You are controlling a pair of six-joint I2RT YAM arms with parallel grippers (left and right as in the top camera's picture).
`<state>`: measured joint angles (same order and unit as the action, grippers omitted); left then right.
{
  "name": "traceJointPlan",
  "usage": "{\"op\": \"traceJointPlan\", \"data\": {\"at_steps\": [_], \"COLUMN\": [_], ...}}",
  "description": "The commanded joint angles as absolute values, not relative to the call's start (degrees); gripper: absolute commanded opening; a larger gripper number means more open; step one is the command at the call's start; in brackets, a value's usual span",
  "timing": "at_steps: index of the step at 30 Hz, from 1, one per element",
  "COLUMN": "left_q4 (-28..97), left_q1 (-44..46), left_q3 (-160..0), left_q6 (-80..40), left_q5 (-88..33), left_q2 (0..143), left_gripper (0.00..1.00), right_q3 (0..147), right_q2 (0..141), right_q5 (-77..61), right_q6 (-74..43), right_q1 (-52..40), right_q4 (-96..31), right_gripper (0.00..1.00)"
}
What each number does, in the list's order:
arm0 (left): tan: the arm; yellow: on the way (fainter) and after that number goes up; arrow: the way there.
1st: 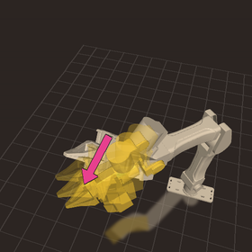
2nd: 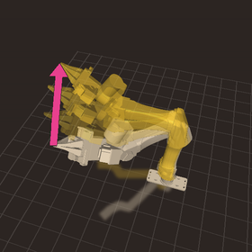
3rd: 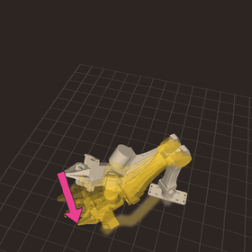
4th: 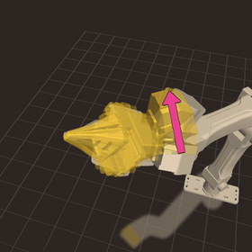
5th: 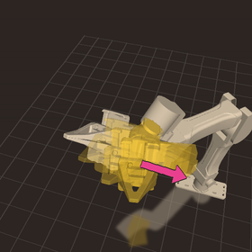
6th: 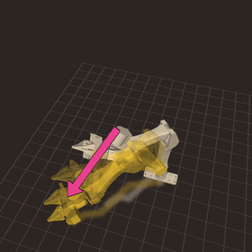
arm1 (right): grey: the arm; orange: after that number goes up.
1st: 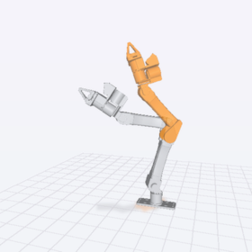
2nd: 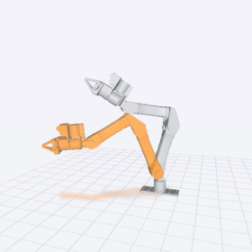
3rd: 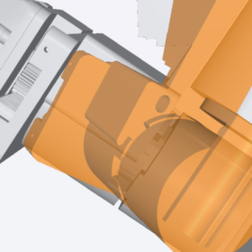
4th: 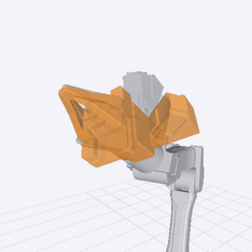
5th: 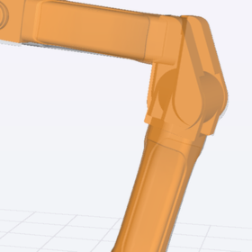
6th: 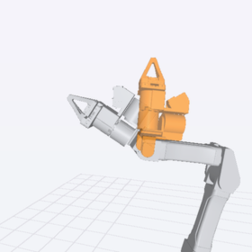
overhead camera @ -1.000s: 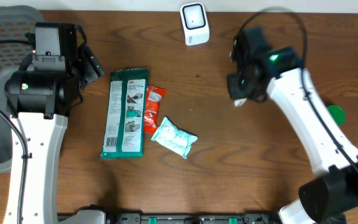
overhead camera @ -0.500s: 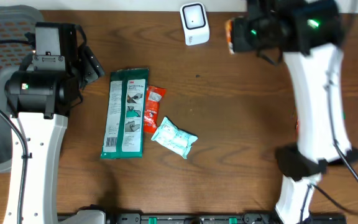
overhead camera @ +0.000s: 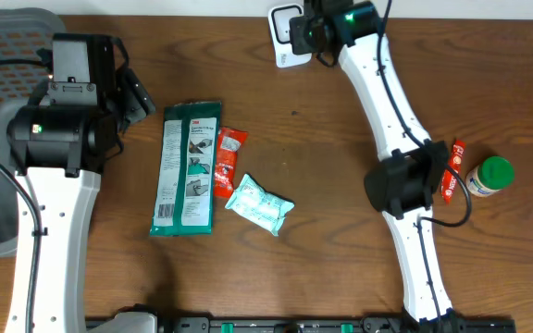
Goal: Scan the item barcode
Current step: 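Raise the orange box's barcode to the scanner face, then carry the orange box to the right edge and release it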
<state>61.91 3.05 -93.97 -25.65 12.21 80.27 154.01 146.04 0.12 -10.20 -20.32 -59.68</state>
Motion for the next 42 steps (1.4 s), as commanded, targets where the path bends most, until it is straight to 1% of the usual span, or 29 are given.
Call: {"op": "traceJointPlan", "data": {"at_steps": [1, 5, 21, 25, 29, 37, 39, 42], "left_q4": [62.1, 62.1, 62.1, 62.1, 62.1, 62.1, 62.1, 62.1], "left_q1": [2.8, 2.8, 2.8, 2.8, 2.8, 2.8, 2.8, 2.8], "left_q3": [-94.9, -94.9, -94.9, -94.9, -94.9, -94.9, -94.9, -94.9], "left_q6": [-25.5, -25.5, -25.5, -25.5, -25.5, -25.5, -25.5, -25.5], "left_q5": [12.9, 12.9, 12.9, 12.9, 12.9, 12.9, 12.9, 12.9], "left_q2": [80.5, 80.5, 80.5, 80.5, 80.5, 80.5, 80.5, 80.5], "left_gripper": [0.87, 0.87, 0.87, 0.87, 0.87, 0.87, 0.87, 0.87], "right_q3": [155.0, 154.8, 153.3, 151.3, 149.2, 149.2, 149.2, 149.2], "right_q2": [148.5, 149.7, 152.2, 152.2, 152.2, 150.5, 148.5, 143.9], "right_q5": [5.2, 8.4, 8.8, 10.1, 10.1, 10.0, 9.3, 7.1], "right_q6": [-9.3, -9.3, -9.3, -9.4, -9.4, -9.3, -9.4, -10.2], "right_q1": [-21.4, -22.0, -22.8, -23.0, -22.9, -22.9, -22.9, -22.9], "right_q4": [-55.1, -51.9, -48.4, -46.4, -44.9, -46.0, -47.7, -53.5], "right_gripper": [0.02, 0.02, 0.04, 0.02, 0.04, 0.09, 0.09, 0.10]}}
